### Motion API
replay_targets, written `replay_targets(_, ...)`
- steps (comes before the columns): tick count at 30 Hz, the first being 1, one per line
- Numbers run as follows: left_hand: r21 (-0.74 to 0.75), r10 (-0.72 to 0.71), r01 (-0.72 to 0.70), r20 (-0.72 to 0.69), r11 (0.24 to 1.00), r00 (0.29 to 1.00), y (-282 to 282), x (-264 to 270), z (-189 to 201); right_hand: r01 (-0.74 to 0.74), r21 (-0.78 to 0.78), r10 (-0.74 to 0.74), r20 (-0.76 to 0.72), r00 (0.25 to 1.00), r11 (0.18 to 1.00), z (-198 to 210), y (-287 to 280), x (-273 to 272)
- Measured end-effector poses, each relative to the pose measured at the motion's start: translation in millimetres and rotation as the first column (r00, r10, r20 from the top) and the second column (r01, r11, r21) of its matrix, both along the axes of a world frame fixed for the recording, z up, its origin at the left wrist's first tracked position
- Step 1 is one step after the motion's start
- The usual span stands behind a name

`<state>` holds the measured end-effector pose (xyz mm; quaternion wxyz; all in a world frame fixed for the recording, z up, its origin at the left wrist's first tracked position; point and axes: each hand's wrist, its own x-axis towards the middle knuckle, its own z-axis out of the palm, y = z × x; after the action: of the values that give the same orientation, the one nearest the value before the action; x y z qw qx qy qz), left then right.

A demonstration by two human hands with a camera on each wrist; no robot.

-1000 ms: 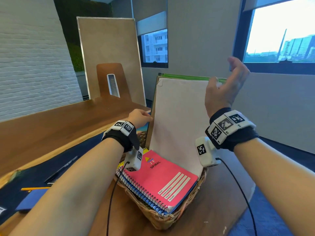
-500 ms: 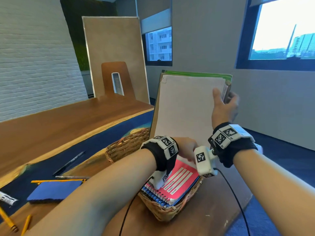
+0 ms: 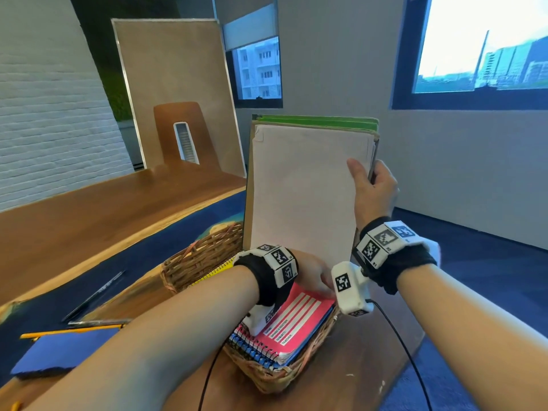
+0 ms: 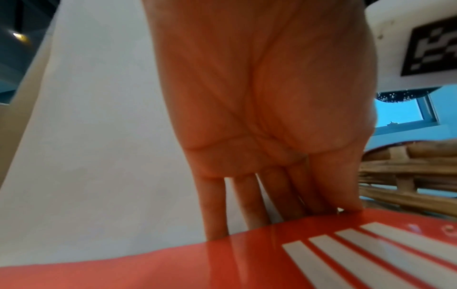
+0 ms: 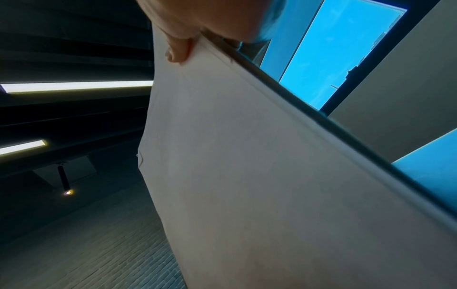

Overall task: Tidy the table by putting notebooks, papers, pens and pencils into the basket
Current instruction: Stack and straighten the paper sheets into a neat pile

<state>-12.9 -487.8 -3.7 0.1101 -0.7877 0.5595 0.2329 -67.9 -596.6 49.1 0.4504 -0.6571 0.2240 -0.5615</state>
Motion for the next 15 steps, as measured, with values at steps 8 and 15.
replay_targets(8, -0.172, -0.08, 0.095, 0.093, 0.98, 0.992, -5.6, -4.3, -0.1, -0.012, -0.018, 0.014, 0.07, 0.997, 1.0, 0.7, 3.0, 0.7)
replay_targets(15, -0.331, 0.003, 0.055, 0.174, 0.942, 0.985, -9.4, -5.8, 3.3, -0.129, 0.031, 0.125, 0.1, 0.987, 0.991, 1.2, 4.7, 0.6)
